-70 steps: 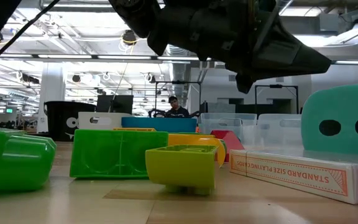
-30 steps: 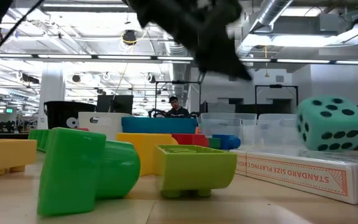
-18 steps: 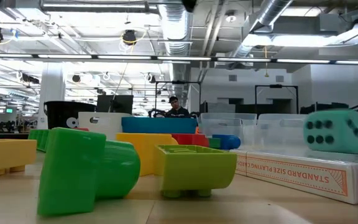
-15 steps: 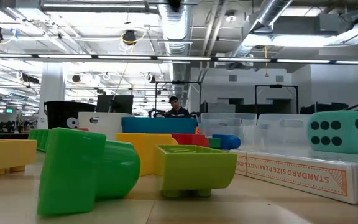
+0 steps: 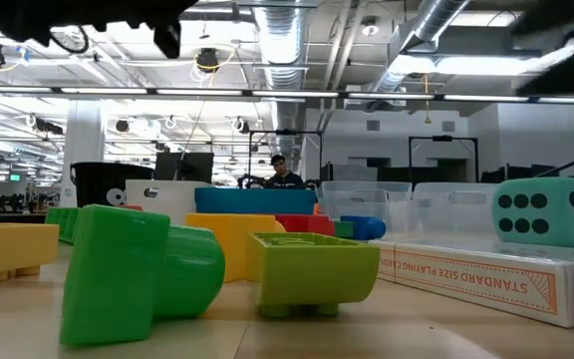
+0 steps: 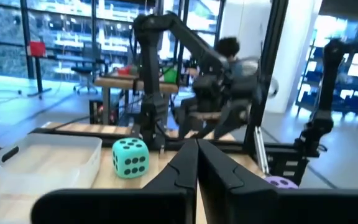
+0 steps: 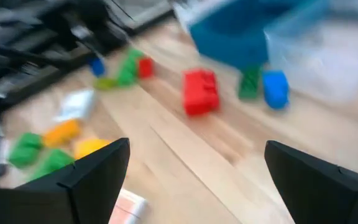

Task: Pick & Place Toys
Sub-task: Put the light blue dice into the blue bin

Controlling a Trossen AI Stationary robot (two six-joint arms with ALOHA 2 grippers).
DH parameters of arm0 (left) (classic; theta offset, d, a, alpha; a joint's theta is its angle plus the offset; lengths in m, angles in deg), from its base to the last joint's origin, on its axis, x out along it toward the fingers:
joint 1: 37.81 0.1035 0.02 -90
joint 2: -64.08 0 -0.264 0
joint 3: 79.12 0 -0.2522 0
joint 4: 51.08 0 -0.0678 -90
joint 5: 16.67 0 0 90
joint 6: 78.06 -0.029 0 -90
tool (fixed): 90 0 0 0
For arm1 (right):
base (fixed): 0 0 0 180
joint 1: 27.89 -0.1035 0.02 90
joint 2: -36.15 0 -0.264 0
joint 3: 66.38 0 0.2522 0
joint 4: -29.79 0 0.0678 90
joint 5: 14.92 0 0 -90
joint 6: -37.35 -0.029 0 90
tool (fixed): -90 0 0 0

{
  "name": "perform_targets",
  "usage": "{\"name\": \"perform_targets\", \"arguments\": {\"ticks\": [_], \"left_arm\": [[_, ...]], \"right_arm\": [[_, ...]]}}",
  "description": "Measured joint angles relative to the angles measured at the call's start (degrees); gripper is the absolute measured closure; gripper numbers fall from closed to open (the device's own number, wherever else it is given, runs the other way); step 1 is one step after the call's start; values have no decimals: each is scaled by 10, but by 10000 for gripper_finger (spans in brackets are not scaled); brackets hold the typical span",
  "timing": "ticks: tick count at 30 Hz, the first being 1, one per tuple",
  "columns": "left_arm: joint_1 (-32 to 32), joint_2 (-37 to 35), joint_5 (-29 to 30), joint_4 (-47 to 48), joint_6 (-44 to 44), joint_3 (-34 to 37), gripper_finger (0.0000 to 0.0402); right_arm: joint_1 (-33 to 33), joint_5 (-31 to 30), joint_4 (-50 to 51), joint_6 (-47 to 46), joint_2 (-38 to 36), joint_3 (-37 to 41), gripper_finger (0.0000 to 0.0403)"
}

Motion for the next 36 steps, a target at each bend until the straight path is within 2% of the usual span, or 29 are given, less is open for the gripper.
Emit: {"name": "perform_targets", "arguments": {"ticks": [7, 14, 17, 18, 23, 25, 27, 34, 36], "left_arm": [[-1, -14, 1, -2, 1, 19, 401], [-1, 3, 3, -1, 1, 19, 401], [-1, 8, 2, -3, 1, 19, 401], [-1, 8, 2, -4, 1, 19, 401], [-1, 8, 2, -5, 1, 19, 401], [-1, 8, 2, -7, 1, 19, 401], [-1, 8, 2, -7, 1, 19, 401], [-1, 8, 2, -5, 1, 19, 401], [-1, 8, 1, -5, 1, 19, 401]], "right_arm": [[48, 183, 143, -117, 15, -13, 35], [57, 219, 402, -179, 15, -129, 35], [67, 296, 517, -215, 14, -176, 35], [70, 319, 519, -219, 12, -182, 35], [91, 360, 502, -202, -15, -171, 54], [102, 393, 502, -201, -12, -163, 84], [110, 404, 517, -202, -14, -162, 132], [156, 384, 512, -113, -13, -162, 373], [175, 383, 514, -78, -13, -162, 386]]}}
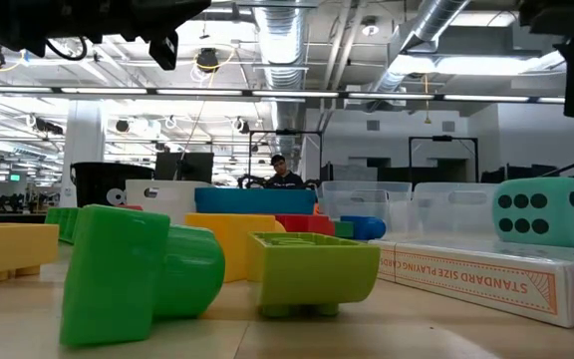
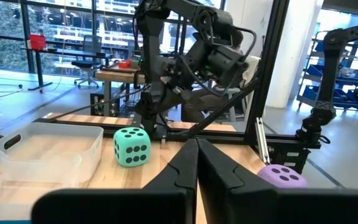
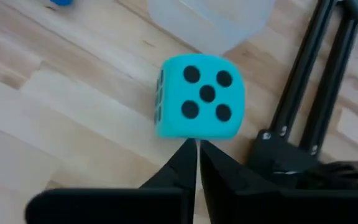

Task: Pick & Place Toys
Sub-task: Put the light blue dice into the blue bin

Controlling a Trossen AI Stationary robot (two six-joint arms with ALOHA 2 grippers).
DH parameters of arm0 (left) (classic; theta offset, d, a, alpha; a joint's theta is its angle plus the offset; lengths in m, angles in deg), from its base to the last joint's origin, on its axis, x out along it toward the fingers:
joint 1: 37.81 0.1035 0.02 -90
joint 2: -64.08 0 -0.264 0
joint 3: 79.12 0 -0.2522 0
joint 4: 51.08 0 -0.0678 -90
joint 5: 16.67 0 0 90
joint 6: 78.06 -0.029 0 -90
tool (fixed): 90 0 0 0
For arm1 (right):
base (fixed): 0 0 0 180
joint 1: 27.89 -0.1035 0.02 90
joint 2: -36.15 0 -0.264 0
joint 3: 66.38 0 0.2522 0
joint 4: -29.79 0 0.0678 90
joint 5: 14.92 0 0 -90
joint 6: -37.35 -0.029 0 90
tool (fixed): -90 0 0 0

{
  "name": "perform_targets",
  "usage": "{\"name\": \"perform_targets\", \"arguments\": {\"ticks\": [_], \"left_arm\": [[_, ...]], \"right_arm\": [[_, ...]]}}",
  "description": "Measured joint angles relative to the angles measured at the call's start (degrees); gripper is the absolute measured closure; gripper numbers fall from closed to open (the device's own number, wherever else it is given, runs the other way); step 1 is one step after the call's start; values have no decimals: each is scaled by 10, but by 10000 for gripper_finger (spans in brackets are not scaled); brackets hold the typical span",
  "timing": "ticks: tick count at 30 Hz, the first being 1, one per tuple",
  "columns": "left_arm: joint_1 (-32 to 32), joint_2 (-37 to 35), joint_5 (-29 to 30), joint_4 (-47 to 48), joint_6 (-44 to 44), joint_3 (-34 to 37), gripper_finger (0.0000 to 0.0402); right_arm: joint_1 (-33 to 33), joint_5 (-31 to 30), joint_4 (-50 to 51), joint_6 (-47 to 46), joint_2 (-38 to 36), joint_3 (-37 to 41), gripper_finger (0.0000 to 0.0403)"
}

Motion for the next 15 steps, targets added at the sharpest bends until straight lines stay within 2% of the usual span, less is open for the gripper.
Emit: {"name": "perform_targets", "arguments": {"ticks": [15], "left_arm": [[0, 0, -1, 1, 0, 0, 401]], "right_arm": [[174, 5, -7, 257, 0, 0, 399]]}}
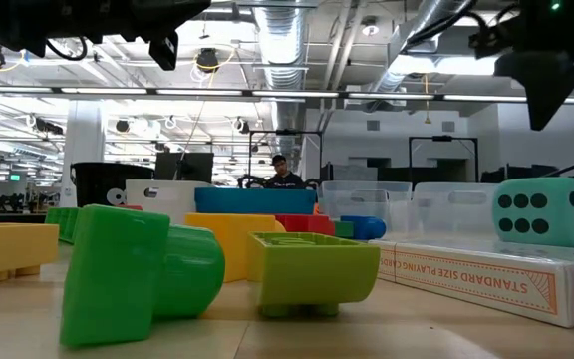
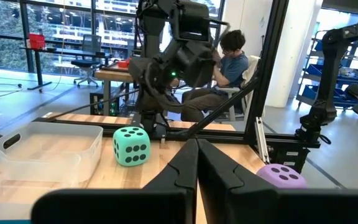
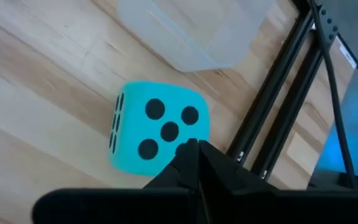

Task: Pick & Place Toys
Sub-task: Put the light blue dice into the blue bin

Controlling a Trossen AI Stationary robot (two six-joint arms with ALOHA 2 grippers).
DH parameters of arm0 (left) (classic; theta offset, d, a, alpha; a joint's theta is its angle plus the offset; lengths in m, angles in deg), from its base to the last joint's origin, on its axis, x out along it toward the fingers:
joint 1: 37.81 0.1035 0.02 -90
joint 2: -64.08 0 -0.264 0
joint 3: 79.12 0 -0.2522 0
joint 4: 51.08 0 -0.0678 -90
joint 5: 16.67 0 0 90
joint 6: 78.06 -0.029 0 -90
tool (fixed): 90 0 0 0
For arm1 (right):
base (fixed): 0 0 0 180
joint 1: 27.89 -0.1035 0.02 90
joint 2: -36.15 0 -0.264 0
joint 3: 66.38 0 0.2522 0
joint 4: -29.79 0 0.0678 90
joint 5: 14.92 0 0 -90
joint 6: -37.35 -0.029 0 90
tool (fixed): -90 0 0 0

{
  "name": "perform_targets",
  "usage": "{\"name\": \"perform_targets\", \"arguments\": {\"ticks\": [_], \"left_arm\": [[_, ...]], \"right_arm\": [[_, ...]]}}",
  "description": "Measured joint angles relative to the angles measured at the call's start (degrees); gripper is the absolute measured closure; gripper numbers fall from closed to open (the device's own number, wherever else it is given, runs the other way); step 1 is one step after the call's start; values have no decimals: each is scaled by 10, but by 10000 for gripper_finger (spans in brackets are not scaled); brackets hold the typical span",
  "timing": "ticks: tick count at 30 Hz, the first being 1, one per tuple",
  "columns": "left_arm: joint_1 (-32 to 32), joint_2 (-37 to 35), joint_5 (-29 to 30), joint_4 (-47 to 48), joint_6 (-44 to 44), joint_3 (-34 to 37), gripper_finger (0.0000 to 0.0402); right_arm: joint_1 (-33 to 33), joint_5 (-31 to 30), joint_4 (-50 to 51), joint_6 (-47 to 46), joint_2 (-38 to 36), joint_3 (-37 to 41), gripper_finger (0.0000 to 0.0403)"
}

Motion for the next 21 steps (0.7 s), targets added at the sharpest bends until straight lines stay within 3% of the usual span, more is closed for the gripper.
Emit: {"name": "perform_targets", "arguments": {"ticks": [6, 12, 17, 21], "left_arm": [[0, 0, 0, 0, 0, 0, 401], [0, 0, 3, 11, 0, 0, 401], [0, 0, 3, 16, 0, 0, 401], [0, 0, 2, 15, 0, 0, 401]], "right_arm": [[57, 47, -16, 66, 0, 0, 401], [100, 86, -21, 70, 12, 0, 401], [128, 133, -39, 87, 49, 0, 402], [140, 133, -69, 125, 101, 0, 402]]}}
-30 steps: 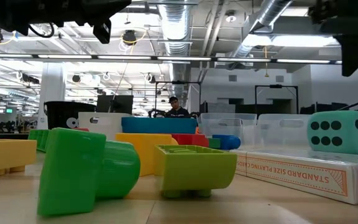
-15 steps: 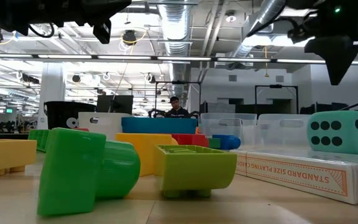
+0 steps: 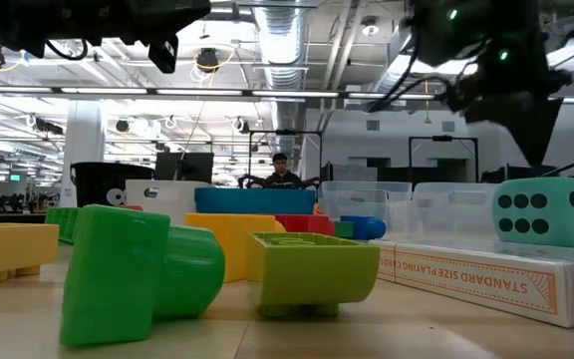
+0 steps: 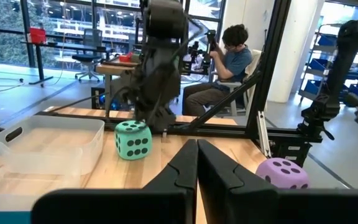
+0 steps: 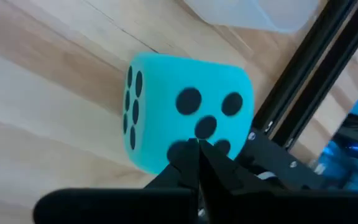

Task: Pick & Place Toys
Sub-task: Put the light blue dice into the blue bin

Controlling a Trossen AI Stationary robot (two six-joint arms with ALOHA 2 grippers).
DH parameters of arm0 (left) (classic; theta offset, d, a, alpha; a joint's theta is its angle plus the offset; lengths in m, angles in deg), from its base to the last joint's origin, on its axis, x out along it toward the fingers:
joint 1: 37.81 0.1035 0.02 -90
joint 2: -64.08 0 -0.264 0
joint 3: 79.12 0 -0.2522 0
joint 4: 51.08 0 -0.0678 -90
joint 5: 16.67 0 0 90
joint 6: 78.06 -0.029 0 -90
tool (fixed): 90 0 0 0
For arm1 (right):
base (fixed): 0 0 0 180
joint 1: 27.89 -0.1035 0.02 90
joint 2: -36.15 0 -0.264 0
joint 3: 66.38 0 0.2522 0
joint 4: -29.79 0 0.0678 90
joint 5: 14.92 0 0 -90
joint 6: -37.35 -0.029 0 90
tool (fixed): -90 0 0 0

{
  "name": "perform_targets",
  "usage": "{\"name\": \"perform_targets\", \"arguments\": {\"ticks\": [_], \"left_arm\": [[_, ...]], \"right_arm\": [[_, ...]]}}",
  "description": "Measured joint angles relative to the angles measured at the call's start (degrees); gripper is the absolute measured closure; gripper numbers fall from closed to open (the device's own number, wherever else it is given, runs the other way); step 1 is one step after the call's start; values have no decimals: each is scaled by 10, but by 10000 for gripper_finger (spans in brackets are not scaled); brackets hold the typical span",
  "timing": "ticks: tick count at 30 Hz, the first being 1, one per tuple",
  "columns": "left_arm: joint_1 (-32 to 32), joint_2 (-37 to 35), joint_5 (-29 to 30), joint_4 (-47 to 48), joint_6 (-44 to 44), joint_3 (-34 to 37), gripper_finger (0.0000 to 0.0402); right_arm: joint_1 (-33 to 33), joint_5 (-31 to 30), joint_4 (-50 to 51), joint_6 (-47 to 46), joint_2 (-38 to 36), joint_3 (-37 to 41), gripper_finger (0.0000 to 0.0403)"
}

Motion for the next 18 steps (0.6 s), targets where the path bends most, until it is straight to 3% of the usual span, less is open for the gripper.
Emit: {"name": "perform_targets", "arguments": {"ticks": [7, 13, 18], "left_arm": [[0, 0, 0, 0, 0, 0, 401], [0, 0, -1, 4, 0, 0, 401], [0, 0, -1, 9, 0, 0, 401]], "right_arm": [[10, -18, -6, 25, 89, -3, 402], [-10, -4, -18, 46, 96, -21, 403], [-44, 30, -159, 33, 56, -59, 403]]}}
